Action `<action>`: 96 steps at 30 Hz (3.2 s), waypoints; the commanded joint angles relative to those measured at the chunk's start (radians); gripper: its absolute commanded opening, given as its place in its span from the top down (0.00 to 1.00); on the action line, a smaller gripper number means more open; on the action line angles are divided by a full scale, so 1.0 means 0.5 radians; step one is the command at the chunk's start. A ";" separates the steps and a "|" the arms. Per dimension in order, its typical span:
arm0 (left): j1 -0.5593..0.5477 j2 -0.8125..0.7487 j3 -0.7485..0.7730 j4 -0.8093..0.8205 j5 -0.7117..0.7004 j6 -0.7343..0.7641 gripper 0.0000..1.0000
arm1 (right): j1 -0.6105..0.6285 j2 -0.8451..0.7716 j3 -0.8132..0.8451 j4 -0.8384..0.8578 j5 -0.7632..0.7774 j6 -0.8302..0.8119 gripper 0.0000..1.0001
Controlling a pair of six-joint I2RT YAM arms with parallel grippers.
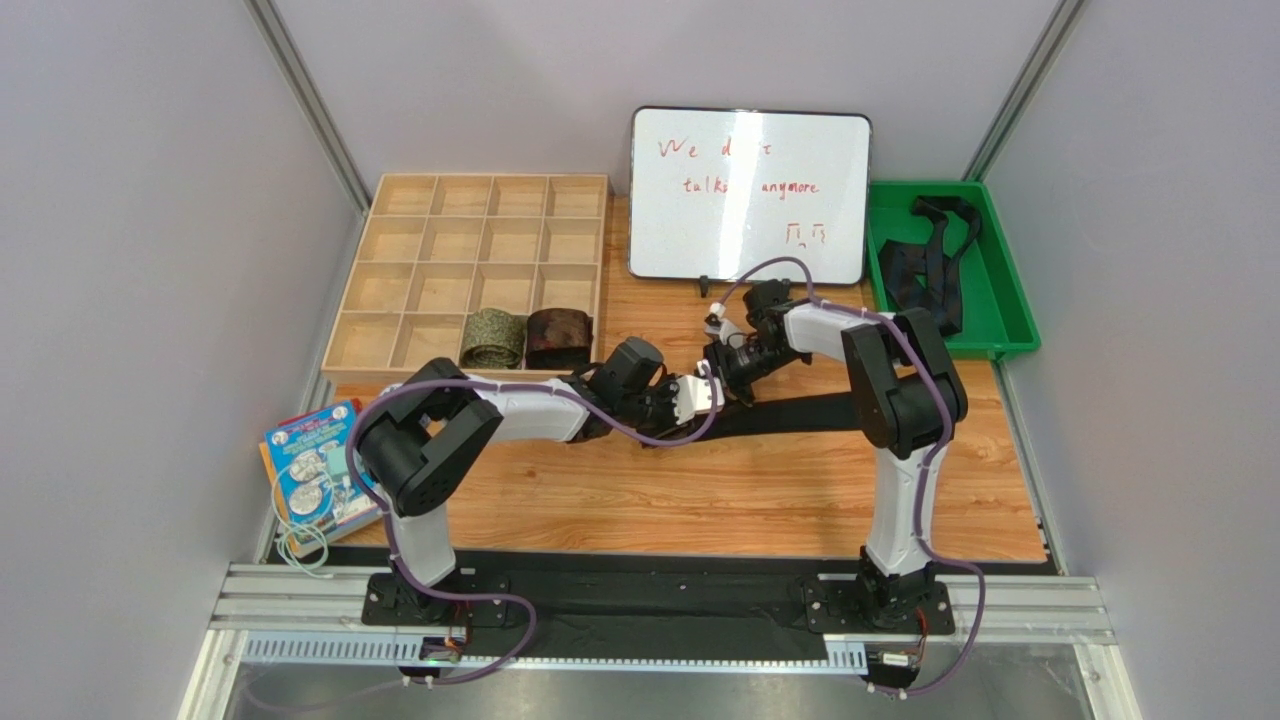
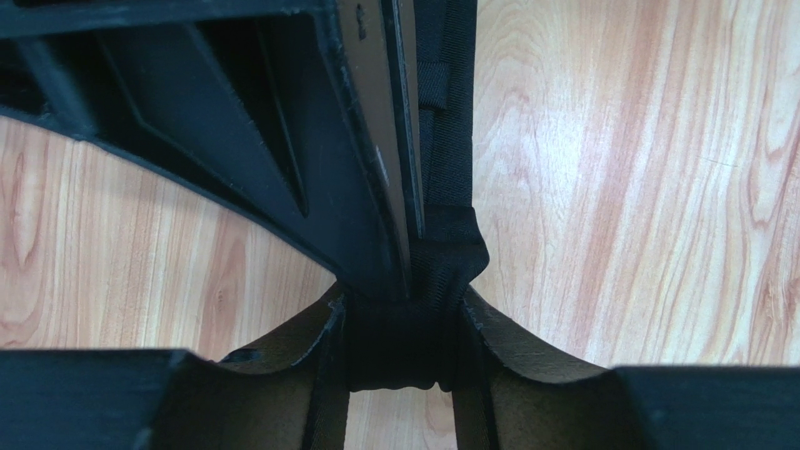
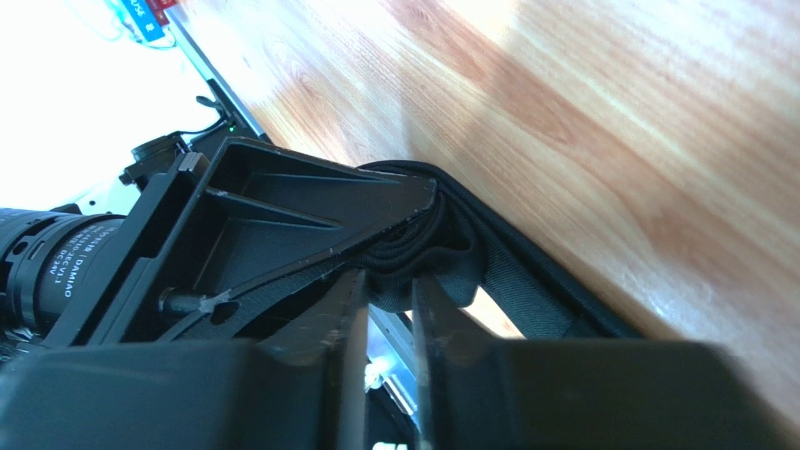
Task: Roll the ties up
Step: Roll the tie at the center of the board.
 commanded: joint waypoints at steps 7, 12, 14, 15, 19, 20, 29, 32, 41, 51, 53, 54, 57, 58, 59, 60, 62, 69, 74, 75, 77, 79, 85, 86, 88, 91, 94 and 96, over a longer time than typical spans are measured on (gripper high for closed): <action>0.100 -0.023 -0.002 -0.184 0.113 -0.079 0.33 | -0.118 0.120 0.023 0.001 0.290 -0.179 1.00; 0.140 -0.103 -0.060 0.003 0.276 -0.211 0.18 | -0.192 0.190 0.048 -0.029 0.373 -0.256 1.00; 0.137 -0.109 -0.103 0.150 0.288 -0.297 0.17 | -0.222 0.215 0.051 -0.042 0.413 -0.262 1.00; 0.137 -0.100 -0.112 0.196 0.288 -0.334 0.17 | -0.231 0.227 0.054 -0.048 0.471 -0.262 1.00; 0.137 -0.005 -0.100 0.472 0.282 -0.545 0.17 | -0.244 0.231 0.036 -0.054 0.606 -0.256 1.00; 0.137 0.019 -0.088 0.521 0.279 -0.634 0.17 | -0.241 0.228 0.033 -0.054 0.625 -0.253 1.00; 0.134 0.213 -0.088 0.905 0.316 -0.862 0.23 | -0.140 0.178 -0.105 0.130 0.778 -0.143 1.00; 0.124 0.234 -0.100 0.976 0.294 -0.993 0.36 | -0.084 0.178 -0.154 0.209 0.800 -0.069 1.00; 0.066 0.259 -0.177 1.059 0.301 -1.080 0.48 | -0.011 0.197 -0.225 0.354 0.812 0.075 1.00; -0.096 0.201 -0.119 0.421 -0.030 -0.411 0.70 | 0.002 0.096 -0.191 0.326 0.604 0.072 1.00; -0.124 0.210 -0.094 0.229 -0.110 -0.331 0.70 | -0.004 0.056 -0.127 0.226 0.512 0.002 0.95; -0.130 0.213 -0.070 0.173 -0.123 -0.282 0.70 | -0.008 0.040 -0.103 0.170 0.490 -0.035 0.92; -0.136 0.237 -0.054 0.022 -0.144 -0.218 0.69 | -0.075 -0.051 -0.041 -0.062 0.401 -0.170 0.72; -0.136 0.250 -0.051 -0.012 -0.135 -0.205 0.70 | -0.090 -0.085 -0.035 -0.103 0.358 -0.204 0.65; -0.136 0.259 -0.048 -0.067 -0.117 -0.187 0.70 | -0.121 -0.131 -0.026 -0.143 0.343 -0.259 0.63; -0.136 0.268 -0.036 -0.098 -0.105 -0.165 0.70 | -0.133 -0.156 -0.026 -0.216 0.327 -0.280 0.63; -0.136 0.271 -0.033 -0.141 -0.071 -0.144 0.69 | -0.158 -0.217 -0.047 -0.256 0.260 -0.317 0.60; -0.133 0.293 0.035 -0.248 0.003 -0.116 0.68 | -0.146 -0.288 -0.151 -0.064 0.082 -0.183 0.55; -0.133 0.305 0.074 -0.270 0.018 -0.107 0.68 | -0.091 -0.306 -0.191 0.062 0.014 -0.118 0.53; -0.133 0.305 0.078 -0.267 0.015 -0.107 0.68 | -0.078 -0.303 -0.194 0.081 0.023 -0.118 0.53; -0.133 0.305 0.084 -0.267 0.024 -0.110 0.67 | -0.054 -0.279 -0.197 0.084 0.082 -0.133 0.54; -0.133 0.305 0.090 -0.315 0.030 -0.119 0.67 | -0.054 -0.239 -0.188 0.099 0.134 -0.146 0.60; -0.118 0.277 0.065 -0.331 0.046 -0.113 0.66 | -0.084 -0.181 -0.176 0.041 0.210 -0.253 1.00; -0.115 0.271 0.062 -0.334 0.055 -0.113 0.66 | -0.103 -0.174 -0.176 0.017 0.223 -0.265 1.00; -0.100 0.256 0.053 -0.337 0.073 -0.107 0.64 | -0.154 -0.144 -0.173 -0.008 0.229 -0.287 1.00; -0.081 0.247 0.059 -0.343 0.092 -0.098 0.64 | -0.213 -0.107 -0.155 -0.033 0.275 -0.336 1.00; -0.072 0.241 0.078 -0.356 0.107 -0.079 0.63 | -0.247 -0.079 -0.136 -0.066 0.336 -0.388 1.00; -0.060 0.244 0.090 -0.365 0.113 -0.073 0.63 | -0.265 -0.064 -0.130 -0.103 0.358 -0.418 1.00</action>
